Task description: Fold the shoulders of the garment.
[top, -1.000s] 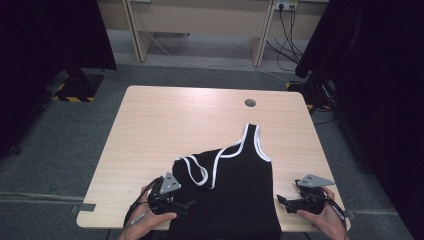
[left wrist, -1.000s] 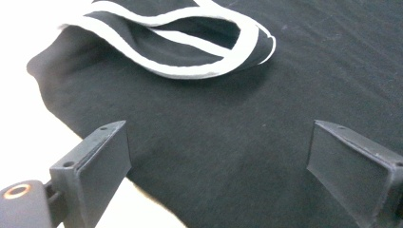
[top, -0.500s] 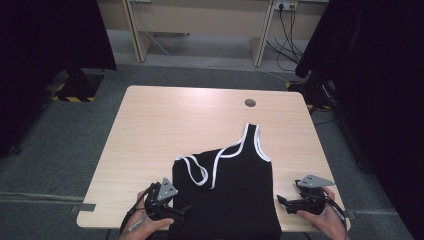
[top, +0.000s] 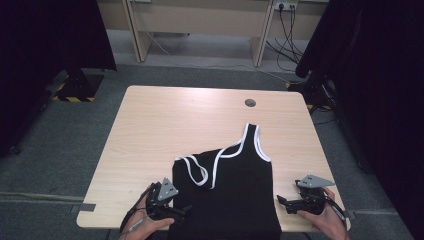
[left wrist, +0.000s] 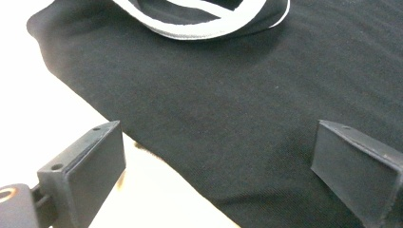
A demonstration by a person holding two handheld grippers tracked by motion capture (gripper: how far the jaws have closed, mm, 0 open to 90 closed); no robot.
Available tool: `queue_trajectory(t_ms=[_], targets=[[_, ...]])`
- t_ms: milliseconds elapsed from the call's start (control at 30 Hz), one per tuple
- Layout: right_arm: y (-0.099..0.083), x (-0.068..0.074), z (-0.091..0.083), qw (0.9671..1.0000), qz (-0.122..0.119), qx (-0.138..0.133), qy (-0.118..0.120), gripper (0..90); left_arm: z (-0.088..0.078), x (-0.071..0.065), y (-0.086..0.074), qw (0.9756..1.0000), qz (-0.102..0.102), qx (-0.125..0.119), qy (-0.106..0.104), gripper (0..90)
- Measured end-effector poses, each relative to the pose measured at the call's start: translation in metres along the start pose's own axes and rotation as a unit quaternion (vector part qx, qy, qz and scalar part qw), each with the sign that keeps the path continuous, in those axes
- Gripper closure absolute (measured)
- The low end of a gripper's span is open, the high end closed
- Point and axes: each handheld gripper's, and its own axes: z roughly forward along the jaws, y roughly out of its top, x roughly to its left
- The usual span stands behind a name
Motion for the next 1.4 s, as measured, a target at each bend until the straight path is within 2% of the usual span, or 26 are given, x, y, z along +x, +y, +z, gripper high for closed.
queue_trajectory(t_ms=[200, 333, 367, 533, 567, 767, 867, 1200, 1300, 1400], targets=[[0.003, -0.002, -0.001, 0.9999, -0.003, 0.011, 0.004, 8.4, 0.001, 0.002, 0.002, 1.0000, 0.005, 0.003, -0.006, 2.5], [0.005, -0.004, -0.001, 0.9999, -0.001, 0.014, 0.008, 13.3, 0.003, 0.004, 0.003, 0.9999, 0.008, 0.004, -0.008, 1.0], [0.007, -0.006, -0.003, 0.9999, 0.001, 0.007, 0.015, 14.5, 0.003, 0.004, 0.003, 0.9999, 0.009, 0.005, -0.008, 0.6], [0.019, -0.007, -0.007, 0.9999, -0.002, -0.008, 0.014, 14.2, 0.005, 0.005, 0.004, 0.9999, 0.009, 0.007, -0.008, 0.0], [0.027, -0.009, -0.006, 0.9997, -0.002, -0.018, 0.018, 14.3, 0.005, 0.006, 0.005, 0.9999, 0.009, 0.007, -0.008, 0.0], [0.043, -0.012, 0.000, 0.9995, 0.002, -0.027, 0.016, 14.3, 0.006, 0.008, 0.006, 0.9998, 0.011, 0.007, -0.012, 0.0], [0.054, -0.015, 0.010, 0.9994, 0.000, -0.032, 0.016, 14.3, 0.007, 0.009, 0.006, 0.9999, 0.010, 0.006, -0.011, 0.0], [0.085, -0.028, 0.043, 0.9996, 0.001, -0.024, 0.012, 15.3, 0.007, 0.010, 0.007, 0.9999, 0.009, 0.007, -0.009, 0.0], [0.101, -0.030, 0.059, 0.9996, -0.006, -0.024, 0.013, 15.6, 0.008, 0.010, 0.007, 0.9999, 0.010, 0.007, -0.010, 0.0], [0.109, -0.031, 0.068, 0.9996, -0.010, -0.021, 0.014, 16.0, 0.008, 0.011, 0.008, 0.9999, 0.010, 0.007, -0.010, 0.0]])
